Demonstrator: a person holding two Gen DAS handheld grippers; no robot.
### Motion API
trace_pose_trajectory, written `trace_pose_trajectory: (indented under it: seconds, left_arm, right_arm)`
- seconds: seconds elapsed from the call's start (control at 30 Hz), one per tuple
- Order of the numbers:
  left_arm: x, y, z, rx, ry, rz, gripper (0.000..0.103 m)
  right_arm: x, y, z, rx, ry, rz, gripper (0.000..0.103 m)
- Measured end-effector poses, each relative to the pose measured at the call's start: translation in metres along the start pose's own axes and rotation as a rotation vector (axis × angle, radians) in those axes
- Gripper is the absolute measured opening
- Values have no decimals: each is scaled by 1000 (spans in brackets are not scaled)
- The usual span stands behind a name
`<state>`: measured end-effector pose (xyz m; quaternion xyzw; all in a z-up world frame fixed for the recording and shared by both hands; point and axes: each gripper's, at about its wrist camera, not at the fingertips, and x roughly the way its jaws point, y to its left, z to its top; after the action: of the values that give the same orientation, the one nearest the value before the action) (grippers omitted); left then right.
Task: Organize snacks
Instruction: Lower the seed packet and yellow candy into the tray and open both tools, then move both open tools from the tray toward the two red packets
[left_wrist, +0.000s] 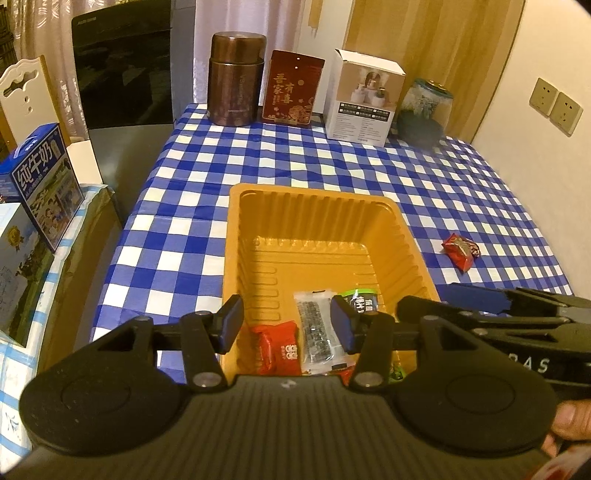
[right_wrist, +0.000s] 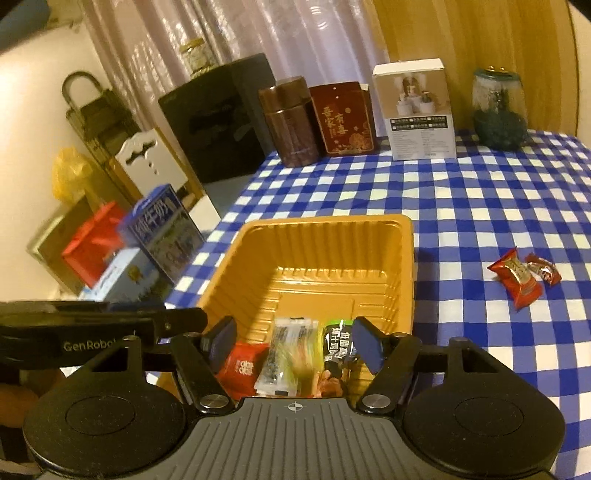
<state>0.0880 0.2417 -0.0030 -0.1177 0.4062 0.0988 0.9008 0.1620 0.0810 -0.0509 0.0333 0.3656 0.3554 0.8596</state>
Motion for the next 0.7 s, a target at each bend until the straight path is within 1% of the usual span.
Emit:
trace_pose_trajectory:
  seconds: [0.27, 0.57, 0.7]
  left_arm:
    - [-5, -7, -3, 0, 0, -11, 49]
    - [-21, -34, -10, 26, -11, -35, 52]
    - [-30, -48, -14, 40, -16, -49, 57]
  right_arm:
    - [-18, -20, -10, 31, 16, -86, 69]
    - [-57, -36, -26, 62, 12, -159, 69]
    - [-77, -42, -30, 77, -2, -179, 69]
